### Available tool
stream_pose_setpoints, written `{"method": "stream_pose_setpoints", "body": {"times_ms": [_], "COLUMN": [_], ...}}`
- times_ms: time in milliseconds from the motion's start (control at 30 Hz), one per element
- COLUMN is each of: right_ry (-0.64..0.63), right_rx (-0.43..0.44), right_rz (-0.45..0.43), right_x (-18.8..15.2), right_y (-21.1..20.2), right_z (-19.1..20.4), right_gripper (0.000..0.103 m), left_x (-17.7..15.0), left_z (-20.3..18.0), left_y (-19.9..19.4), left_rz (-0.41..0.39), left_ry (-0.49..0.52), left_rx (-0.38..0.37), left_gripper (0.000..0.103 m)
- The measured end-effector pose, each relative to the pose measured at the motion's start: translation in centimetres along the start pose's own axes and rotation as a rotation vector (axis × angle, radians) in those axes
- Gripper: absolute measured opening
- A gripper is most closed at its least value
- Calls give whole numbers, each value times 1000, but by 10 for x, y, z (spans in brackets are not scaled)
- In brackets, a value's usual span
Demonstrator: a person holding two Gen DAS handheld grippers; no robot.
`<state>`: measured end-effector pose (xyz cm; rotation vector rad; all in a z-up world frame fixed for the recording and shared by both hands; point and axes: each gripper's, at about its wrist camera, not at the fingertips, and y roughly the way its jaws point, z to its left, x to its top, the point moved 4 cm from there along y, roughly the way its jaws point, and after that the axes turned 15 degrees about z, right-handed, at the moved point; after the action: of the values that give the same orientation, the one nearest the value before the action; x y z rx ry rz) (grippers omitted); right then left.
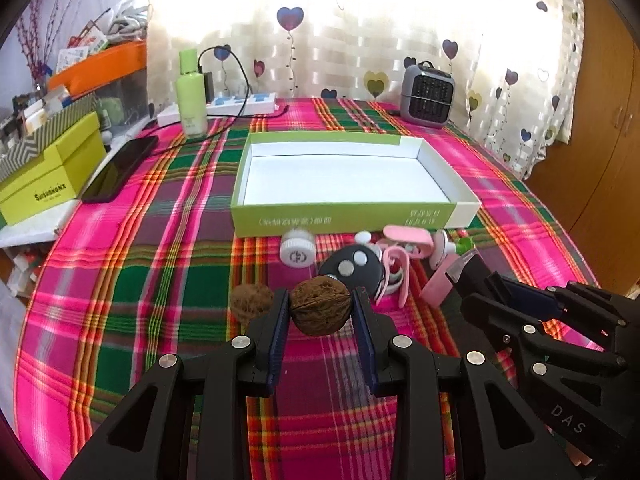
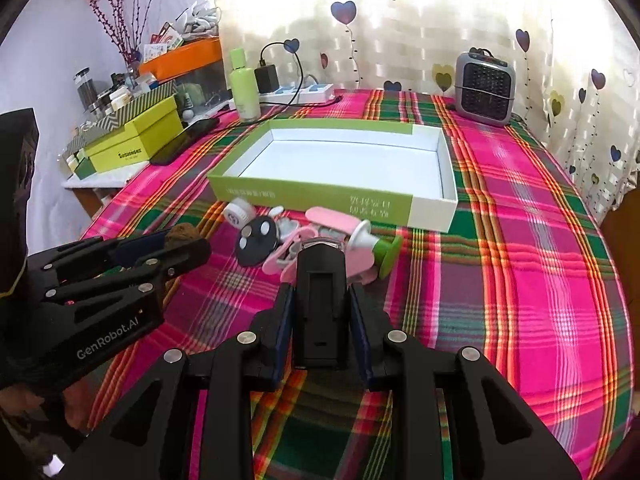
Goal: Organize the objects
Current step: 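Lift and carry the black device and walnut toward the open white box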
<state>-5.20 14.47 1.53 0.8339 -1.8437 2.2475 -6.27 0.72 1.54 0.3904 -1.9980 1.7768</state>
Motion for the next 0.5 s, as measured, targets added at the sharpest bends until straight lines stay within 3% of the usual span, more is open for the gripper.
{"method": "stream_pose_setpoints", "body": {"times_ms": [500], "right_ry": [-2], "right_rx": [5], "right_rz": [-31], "right_x": [37], "right_y": [-3], "right_z": [-6], "right_gripper": [28], "left_x": [35], "left_z": [3], "left_y": [2], "left_rz": [-19], "left_ry": [4], "left_rx": [-34], "left_gripper": [29]}}
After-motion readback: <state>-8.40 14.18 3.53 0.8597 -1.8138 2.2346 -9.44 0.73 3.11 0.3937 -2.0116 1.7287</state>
